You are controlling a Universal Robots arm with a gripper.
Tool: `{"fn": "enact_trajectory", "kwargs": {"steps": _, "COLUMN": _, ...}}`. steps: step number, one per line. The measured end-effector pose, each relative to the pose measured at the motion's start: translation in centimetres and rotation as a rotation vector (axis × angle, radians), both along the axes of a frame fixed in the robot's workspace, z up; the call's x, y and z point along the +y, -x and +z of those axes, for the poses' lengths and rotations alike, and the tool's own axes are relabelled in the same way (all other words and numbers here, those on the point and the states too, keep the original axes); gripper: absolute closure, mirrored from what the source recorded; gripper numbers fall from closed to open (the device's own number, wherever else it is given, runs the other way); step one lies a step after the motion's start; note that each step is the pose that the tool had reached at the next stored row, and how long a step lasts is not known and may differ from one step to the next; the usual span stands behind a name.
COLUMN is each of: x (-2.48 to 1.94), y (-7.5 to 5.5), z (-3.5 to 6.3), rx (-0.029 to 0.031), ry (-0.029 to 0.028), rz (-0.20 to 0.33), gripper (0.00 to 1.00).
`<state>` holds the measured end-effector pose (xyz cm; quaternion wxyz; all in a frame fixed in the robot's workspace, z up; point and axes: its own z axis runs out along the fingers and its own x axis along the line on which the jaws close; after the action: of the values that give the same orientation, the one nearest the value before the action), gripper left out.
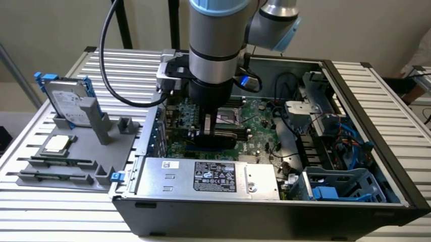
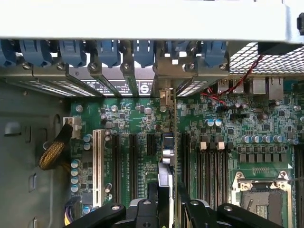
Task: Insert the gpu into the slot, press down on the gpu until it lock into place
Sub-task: 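Insert the gpu into the slot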
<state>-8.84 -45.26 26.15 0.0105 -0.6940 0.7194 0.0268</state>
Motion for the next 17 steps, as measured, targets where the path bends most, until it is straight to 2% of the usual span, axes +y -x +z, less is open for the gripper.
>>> {"fn": "enact_trajectory", "kwargs": {"steps": 6, "x": 0.01, "y": 0.05, "z": -0.27, "rx": 0.0002, "ry": -0.0016, "rz": 0.000, "gripper": 0.74}}
{"fn": "enact_trajectory", "kwargs": {"steps": 11, "x": 0.01, "y": 0.08, "z": -0.26, "rx": 0.0074, "ry": -0.0008, "rz": 0.000, "gripper": 0.74}}
{"fn": "enact_trajectory", "kwargs": {"steps": 17, "x": 0.01, "y": 0.08, "z": -0.51, "rx": 0.0084, "ry": -0.0008, "rz": 0.000, "gripper": 0.74}}
